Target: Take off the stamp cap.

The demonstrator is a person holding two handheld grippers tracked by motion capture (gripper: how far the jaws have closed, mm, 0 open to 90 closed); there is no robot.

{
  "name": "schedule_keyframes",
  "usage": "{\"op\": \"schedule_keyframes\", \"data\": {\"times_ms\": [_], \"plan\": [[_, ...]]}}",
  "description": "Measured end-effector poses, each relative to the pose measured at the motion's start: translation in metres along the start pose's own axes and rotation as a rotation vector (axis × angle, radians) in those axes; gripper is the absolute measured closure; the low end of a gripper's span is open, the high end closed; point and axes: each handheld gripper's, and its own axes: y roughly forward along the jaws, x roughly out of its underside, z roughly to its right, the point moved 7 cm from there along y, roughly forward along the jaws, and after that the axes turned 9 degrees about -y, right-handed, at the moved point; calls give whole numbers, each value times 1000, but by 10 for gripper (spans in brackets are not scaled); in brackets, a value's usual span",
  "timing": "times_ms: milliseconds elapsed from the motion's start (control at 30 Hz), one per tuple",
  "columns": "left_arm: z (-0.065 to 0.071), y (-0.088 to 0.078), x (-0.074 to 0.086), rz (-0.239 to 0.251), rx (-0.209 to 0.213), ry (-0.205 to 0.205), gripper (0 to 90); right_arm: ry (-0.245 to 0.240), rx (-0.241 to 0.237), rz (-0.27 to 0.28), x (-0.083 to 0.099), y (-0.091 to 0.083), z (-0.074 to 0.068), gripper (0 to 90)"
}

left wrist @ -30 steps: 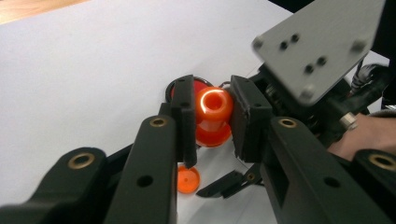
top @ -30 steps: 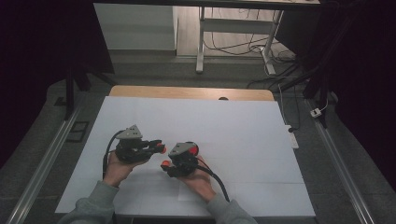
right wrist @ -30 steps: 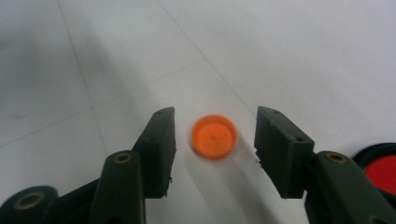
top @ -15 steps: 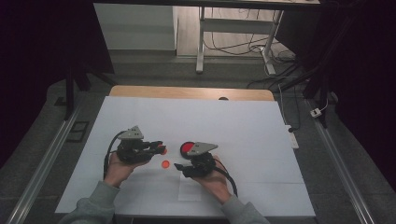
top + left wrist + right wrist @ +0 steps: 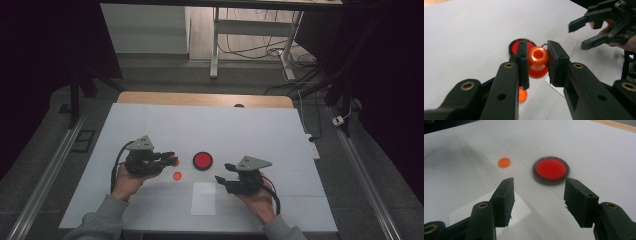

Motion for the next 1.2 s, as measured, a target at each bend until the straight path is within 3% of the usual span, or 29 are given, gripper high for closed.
{"op": "schedule_keyframes", "data": {"times_ms": [300, 500, 867, 1200], "plan": [[0, 0, 0, 0, 3, 2, 727, 37, 68, 22, 27, -48, 17, 413], [1, 0, 0, 0, 4, 2, 727, 46, 107, 19, 41, -69, 26, 411], [4, 2, 1, -5, 11, 10, 727, 71, 162, 10, 65, -94, 41, 379], [5, 1, 1, -7, 19, 11, 727, 71, 178, 20, 71, -100, 44, 349]]}}
